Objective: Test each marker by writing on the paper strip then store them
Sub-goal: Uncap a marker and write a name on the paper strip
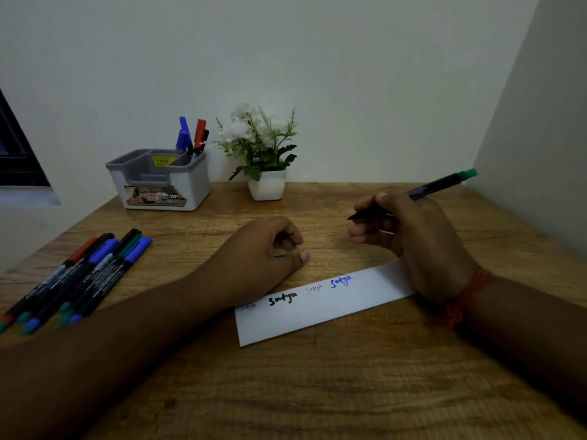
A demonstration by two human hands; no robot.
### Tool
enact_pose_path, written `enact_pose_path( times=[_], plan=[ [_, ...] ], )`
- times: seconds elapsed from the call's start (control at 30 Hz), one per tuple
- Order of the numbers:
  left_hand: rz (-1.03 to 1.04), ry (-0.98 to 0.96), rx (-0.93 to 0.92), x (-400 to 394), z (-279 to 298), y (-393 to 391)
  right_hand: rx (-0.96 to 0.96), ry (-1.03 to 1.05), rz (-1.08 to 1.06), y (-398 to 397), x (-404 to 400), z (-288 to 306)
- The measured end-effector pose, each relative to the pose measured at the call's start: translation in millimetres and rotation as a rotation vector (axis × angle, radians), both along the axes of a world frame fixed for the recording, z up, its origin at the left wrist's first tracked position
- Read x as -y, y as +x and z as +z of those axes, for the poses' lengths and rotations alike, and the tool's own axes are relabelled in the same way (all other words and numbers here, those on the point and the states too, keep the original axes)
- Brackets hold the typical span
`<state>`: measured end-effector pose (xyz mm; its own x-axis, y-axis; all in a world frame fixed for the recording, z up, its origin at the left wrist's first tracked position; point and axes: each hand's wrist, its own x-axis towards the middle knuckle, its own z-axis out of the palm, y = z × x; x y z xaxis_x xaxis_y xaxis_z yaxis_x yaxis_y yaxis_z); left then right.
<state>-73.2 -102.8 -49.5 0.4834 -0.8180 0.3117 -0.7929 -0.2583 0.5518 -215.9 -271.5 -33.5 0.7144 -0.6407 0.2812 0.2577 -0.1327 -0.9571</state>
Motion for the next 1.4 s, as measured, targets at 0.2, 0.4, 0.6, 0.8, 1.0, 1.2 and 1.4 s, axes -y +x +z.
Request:
enact_pose_path(
  times=[0.2,0.4,0.6,0.8,1.0,1.2,1.4],
  plan=[
    [-0.118,0.083,0.156,-2,6,1,-0.088,0.126,0.154,8,0,-1],
    [-0.16,0.337,0.236,-2,3,-4,-0.097,0.076,0.234,12,-1,0],
    [-0.185,0.435,0.281,-3,2,-7,0.01,-0.004,0.112,2,-1,9],
    [-0.188,0.444,0.329,-2,1,-1,-0.287,-0.414,0.09,-31,-17,29],
    [-0.189,0.433,0.338,-1,0,2,-0.467,-0.506,0.111,-46,-32,9],
    [-0.194,0.379,0.365,-1,-2,7,-0.51,-0.494,0.161,-49,-24,9],
    [-0.192,0.328,0.382,2,-9,13,-0.484,-0.504,0.11,-45,-21,3]
  ],
)
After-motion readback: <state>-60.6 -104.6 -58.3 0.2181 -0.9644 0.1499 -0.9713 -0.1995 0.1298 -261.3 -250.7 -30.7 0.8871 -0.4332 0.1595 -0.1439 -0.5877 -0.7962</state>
